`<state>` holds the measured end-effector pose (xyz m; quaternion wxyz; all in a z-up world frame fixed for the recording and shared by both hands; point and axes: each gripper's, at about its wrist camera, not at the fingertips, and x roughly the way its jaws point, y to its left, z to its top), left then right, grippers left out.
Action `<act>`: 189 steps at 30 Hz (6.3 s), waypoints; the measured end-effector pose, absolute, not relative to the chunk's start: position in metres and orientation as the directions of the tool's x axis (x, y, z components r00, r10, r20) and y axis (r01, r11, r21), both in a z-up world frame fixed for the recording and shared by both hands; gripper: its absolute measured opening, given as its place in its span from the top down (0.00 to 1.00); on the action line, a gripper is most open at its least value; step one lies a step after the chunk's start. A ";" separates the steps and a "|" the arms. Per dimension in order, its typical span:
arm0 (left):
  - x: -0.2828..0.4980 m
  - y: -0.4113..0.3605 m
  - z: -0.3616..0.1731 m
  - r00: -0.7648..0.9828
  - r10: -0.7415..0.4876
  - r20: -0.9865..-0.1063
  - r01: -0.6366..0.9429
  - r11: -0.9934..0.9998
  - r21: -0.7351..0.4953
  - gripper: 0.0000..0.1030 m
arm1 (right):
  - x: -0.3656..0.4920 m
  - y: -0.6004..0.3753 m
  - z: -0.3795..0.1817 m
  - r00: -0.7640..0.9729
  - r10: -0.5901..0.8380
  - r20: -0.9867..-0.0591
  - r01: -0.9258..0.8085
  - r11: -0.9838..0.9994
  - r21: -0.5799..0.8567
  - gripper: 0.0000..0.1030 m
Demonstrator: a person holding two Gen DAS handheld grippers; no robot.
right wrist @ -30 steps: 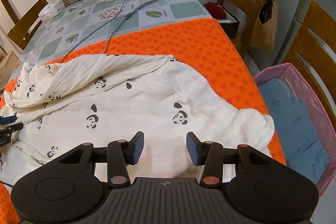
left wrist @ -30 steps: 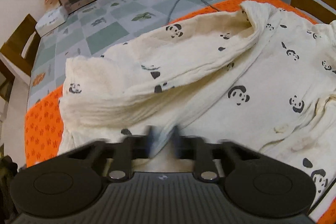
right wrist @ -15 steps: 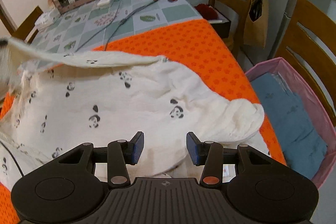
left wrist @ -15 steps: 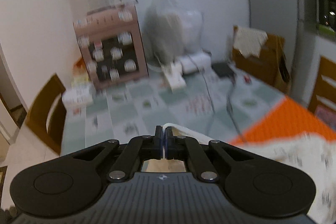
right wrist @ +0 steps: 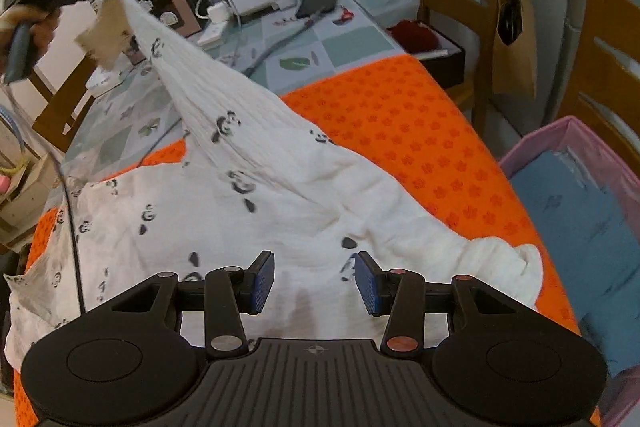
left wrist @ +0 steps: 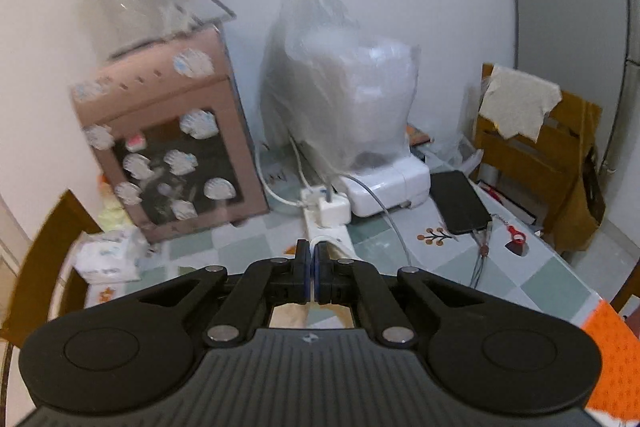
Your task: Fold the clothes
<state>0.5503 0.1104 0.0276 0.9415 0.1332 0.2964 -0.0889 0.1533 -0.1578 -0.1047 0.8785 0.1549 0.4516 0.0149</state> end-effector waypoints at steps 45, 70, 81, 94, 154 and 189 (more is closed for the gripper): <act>0.227 0.409 -0.026 0.534 0.003 -0.845 -0.086 0.995 -0.051 0.09 | 0.109 0.021 -0.121 0.415 0.355 -0.837 -0.301 0.923 0.242 0.55; 0.107 0.391 -0.056 0.514 -0.031 -0.857 -0.315 0.923 -0.222 0.09 | -0.102 0.072 -0.118 0.375 0.309 -0.874 -0.301 0.932 0.200 0.85; 0.113 0.365 -0.087 0.431 0.093 -0.897 -0.376 0.923 -0.086 0.09 | -0.115 0.060 -0.089 0.421 0.291 -0.859 -0.285 0.942 0.179 0.83; 0.053 0.424 -0.095 0.399 0.068 -0.914 -0.528 0.832 -0.168 0.88 | -0.062 0.044 -0.073 0.482 0.260 -0.837 -0.286 0.949 0.130 0.82; -0.124 0.533 -0.044 0.550 0.141 -0.823 -0.417 0.900 -0.124 0.28 | -0.122 0.149 0.005 0.436 0.540 -0.720 -0.588 0.776 0.226 0.95; -0.167 0.434 -0.034 0.615 0.170 -0.770 -0.281 0.960 -0.013 0.19 | -0.301 0.020 0.005 0.582 0.261 -0.770 -0.245 0.959 0.139 0.64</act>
